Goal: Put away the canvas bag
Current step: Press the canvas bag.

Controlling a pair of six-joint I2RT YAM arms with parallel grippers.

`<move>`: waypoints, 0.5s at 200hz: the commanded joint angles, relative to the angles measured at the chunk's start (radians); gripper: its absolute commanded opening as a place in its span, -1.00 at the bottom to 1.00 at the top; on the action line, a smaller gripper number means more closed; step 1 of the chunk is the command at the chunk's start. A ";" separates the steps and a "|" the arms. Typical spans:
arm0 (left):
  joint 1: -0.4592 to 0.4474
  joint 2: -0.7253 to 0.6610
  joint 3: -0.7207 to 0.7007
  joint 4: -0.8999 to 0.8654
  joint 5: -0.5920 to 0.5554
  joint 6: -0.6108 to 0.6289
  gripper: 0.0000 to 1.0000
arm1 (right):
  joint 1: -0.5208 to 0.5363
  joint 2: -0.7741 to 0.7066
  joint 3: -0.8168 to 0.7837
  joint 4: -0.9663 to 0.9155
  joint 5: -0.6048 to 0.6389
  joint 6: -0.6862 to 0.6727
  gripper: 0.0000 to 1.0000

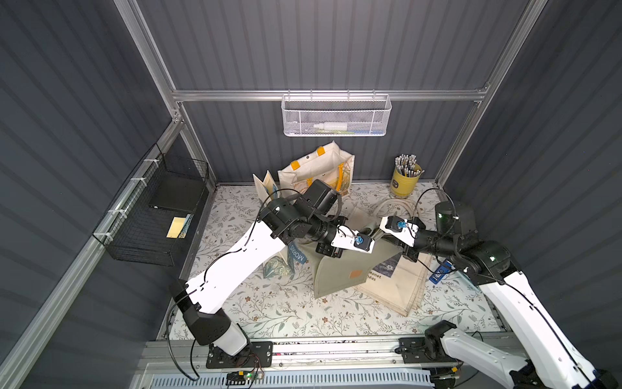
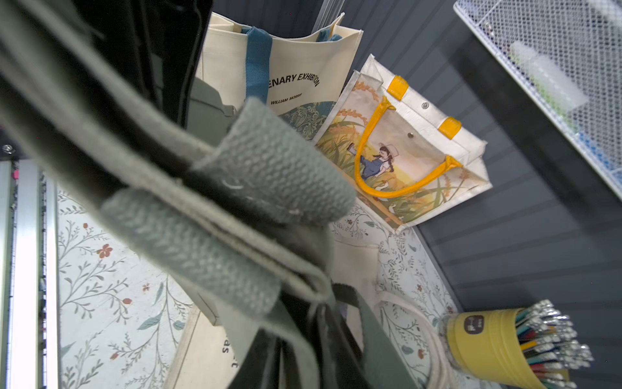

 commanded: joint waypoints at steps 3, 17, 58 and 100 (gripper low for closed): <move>-0.020 -0.043 -0.021 0.013 0.033 0.035 -1.00 | -0.002 -0.001 0.014 0.049 0.040 0.036 0.05; -0.020 -0.045 -0.037 0.014 0.000 0.056 -1.00 | -0.002 -0.008 0.024 0.054 0.057 0.043 0.35; -0.022 -0.035 -0.050 -0.007 -0.013 0.217 -1.00 | -0.002 -0.021 0.005 0.022 0.058 0.066 0.60; -0.022 -0.039 -0.049 -0.023 0.023 0.321 -1.00 | -0.002 -0.021 0.006 -0.025 0.010 0.120 0.97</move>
